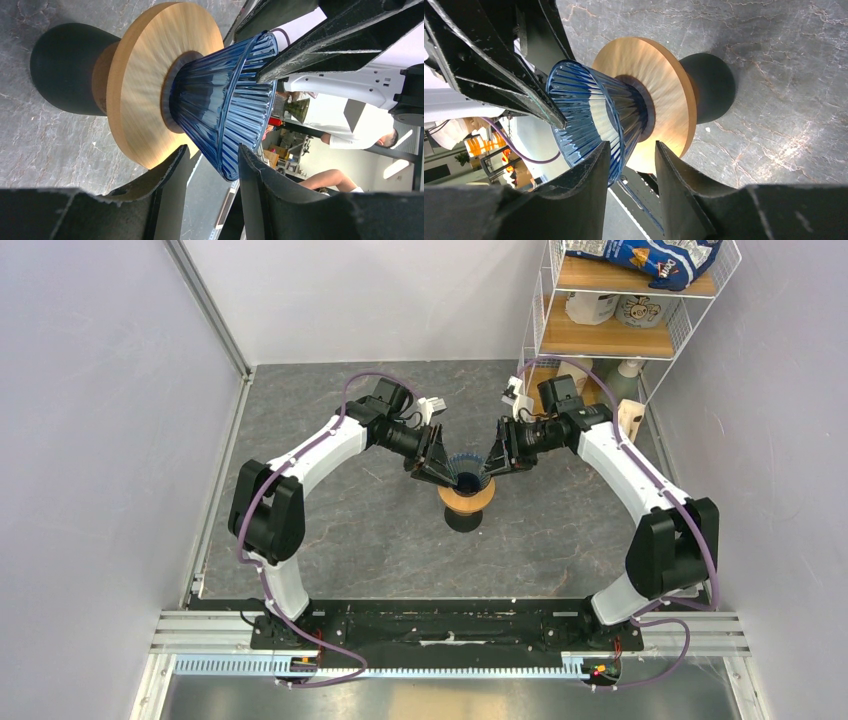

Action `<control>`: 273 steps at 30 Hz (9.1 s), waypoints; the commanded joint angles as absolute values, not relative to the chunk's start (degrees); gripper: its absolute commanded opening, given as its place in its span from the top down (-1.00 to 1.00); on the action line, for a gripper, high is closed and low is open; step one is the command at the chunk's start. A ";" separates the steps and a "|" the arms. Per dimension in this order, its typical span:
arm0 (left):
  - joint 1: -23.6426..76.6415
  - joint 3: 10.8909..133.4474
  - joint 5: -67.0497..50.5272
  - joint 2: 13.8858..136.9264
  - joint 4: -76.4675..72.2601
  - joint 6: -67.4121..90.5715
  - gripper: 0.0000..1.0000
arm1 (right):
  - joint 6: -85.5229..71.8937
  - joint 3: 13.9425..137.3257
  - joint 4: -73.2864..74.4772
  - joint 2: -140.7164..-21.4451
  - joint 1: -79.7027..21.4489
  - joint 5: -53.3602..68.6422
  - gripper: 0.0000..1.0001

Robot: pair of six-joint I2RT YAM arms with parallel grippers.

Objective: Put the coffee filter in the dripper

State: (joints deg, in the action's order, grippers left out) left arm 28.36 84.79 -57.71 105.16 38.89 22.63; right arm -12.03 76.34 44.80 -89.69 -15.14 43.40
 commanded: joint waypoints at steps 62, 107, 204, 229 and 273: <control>14.64 81.42 -44.13 84.21 19.25 20.13 -0.76 | 7.41 73.08 25.21 -87.28 10.78 -9.51 0.63; 10.59 83.54 -46.76 86.51 20.63 20.84 -0.76 | 10.17 79.20 21.16 -102.22 13.97 -9.96 0.64; 36.72 86.43 -25.24 77.95 12.23 -1.75 -0.52 | -29.52 82.87 26.65 -68.59 -3.69 30.02 1.00; 52.91 91.05 9.81 85.14 8.24 -17.42 -0.38 | -37.48 92.00 31.74 -75.35 -24.14 3.51 1.00; 53.26 94.21 13.60 88.71 10.77 -16.13 -0.21 | -37.64 90.62 32.07 -75.07 -27.33 -0.18 1.00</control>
